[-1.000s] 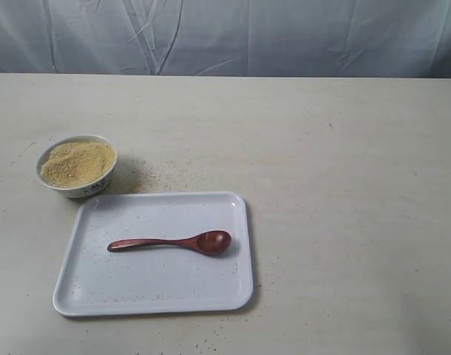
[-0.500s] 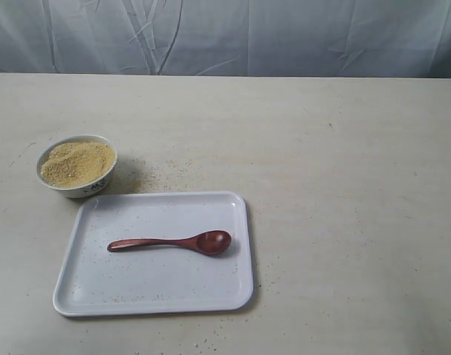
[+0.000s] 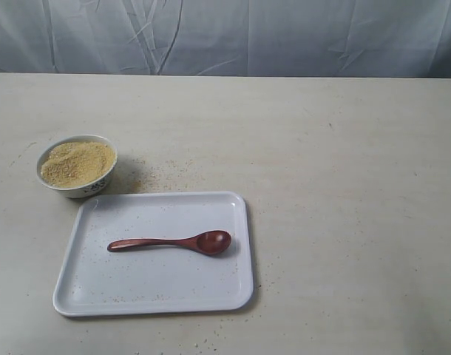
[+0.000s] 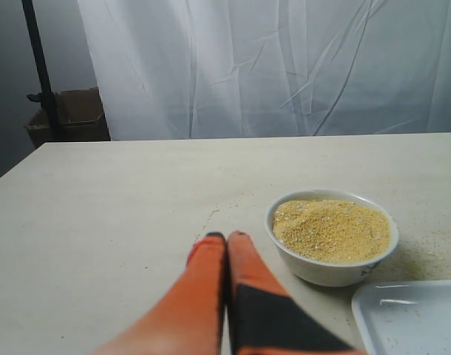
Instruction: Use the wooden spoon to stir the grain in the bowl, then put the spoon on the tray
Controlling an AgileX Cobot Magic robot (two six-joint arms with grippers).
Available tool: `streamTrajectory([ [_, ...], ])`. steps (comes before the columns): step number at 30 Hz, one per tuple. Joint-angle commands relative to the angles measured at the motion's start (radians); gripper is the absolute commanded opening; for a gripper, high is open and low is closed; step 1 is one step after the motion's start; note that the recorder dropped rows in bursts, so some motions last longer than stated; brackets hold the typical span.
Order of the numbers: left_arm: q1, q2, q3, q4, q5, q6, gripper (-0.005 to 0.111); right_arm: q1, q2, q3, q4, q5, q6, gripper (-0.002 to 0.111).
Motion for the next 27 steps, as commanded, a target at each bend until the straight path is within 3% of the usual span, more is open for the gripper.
streamTrajectory([
  [1, 0.001, -0.005, 0.005, -0.003, -0.004, -0.003, 0.000, -0.005, -0.008, 0.005, -0.004, -0.013, -0.012, 0.000],
  [27, 0.001, -0.005, 0.005, -0.003, -0.004, -0.003, 0.000, -0.051, -0.008, 0.005, -0.004, -0.015, -0.008, 0.000],
])
